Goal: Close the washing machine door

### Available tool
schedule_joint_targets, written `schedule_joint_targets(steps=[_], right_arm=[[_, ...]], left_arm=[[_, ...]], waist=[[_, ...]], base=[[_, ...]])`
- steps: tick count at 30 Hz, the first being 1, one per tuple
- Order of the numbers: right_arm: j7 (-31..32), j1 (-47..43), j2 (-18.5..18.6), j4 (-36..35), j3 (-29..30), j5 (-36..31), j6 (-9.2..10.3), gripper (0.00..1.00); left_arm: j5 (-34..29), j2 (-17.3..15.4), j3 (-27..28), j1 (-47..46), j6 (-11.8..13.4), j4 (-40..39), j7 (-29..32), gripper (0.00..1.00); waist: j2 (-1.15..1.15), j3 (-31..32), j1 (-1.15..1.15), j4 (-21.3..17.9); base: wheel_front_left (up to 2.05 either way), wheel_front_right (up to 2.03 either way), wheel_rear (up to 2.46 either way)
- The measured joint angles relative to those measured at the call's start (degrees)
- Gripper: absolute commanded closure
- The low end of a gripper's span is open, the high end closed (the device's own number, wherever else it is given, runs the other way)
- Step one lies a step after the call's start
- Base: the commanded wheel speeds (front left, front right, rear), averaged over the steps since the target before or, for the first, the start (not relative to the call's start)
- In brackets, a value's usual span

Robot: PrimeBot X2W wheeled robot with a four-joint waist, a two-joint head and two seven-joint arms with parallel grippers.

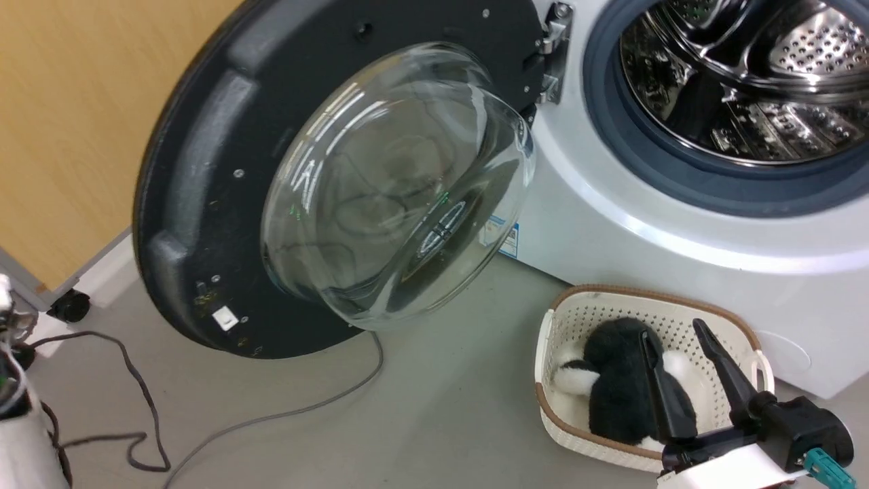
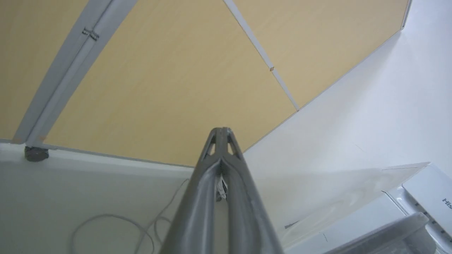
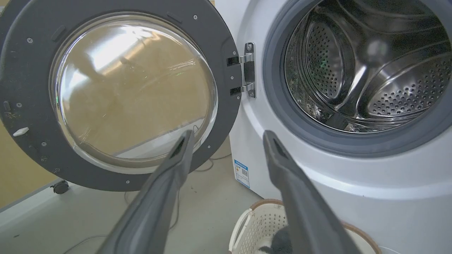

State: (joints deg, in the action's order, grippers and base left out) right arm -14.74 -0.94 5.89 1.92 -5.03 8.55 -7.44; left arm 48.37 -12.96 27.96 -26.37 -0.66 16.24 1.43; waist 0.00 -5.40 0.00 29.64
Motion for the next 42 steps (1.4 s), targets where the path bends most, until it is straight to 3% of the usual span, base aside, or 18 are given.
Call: schedule_joint_targets(steps=[5,11,14,18,23,27,35,42], right_arm=[[0.0,0.06,0.56,-0.25,0.12,0.0,0.0,0.0],[0.0,0.16,1.16,-0.19,0.12,0.01,0.0,0.0],[0.0,0.16,1.16,-0.12,0.19,0.01,0.0,0.0],[0.0,0.21,1.13,0.13,0.34,0.09,0.0,0.0],[0.0,0.25,0.45,0.59,0.98,0.09,0.0,0.0],[0.0,0.09,-0.7,1.02,1.65,0.22,0.0,0.0],[0.0,-0.96,-2.23,1.52,3.03,0.56,0.0,0.0],[0.0,-1.55,-2.58,1.47,3.58,0.51,0.0,0.0]], left_arm=[[9.01,-0.48,2.23,-4.08,0.6,8.45,9.82,1.0],[15.35,-0.31,2.68,-5.24,2.08,16.12,20.71,1.0],[17.52,0.09,2.41,-5.24,1.38,17.18,24.86,1.0],[19.53,0.16,1.67,-4.99,-1.56,16.55,29.34,1.0],[22.92,0.26,0.26,-3.13,-3.16,13.99,37.62,1.0],[26.91,2.21,-0.56,0.59,-3.54,9.87,45.07,1.0],[30.34,6.65,-4.61,11.5,0.46,-3.78,56.38,1.0],[35.23,9.24,-9.24,19.98,3.58,-12.91,58.55,1.0]], waist=[[0.0,-1.27,0.0,-1.08],[0.0,-1.84,0.0,-2.41],[0.0,-1.73,0.0,-2.91],[0.0,-1.41,0.0,-3.51],[0.0,-0.11,0.0,-4.05],[0.0,1.65,0.0,-4.44],[0.0,5.35,0.0,-6.68],[0.0,6.58,0.0,-10.91]], base=[[0.0,0.0,0.0],[0.0,0.0,0.0],[0.0,0.0,0.0],[0.0,0.0,0.0],[0.0,0.0,0.0],[0.0,0.0,0.0],[0.0,0.0,0.0],[0.0,0.0,0.0]])
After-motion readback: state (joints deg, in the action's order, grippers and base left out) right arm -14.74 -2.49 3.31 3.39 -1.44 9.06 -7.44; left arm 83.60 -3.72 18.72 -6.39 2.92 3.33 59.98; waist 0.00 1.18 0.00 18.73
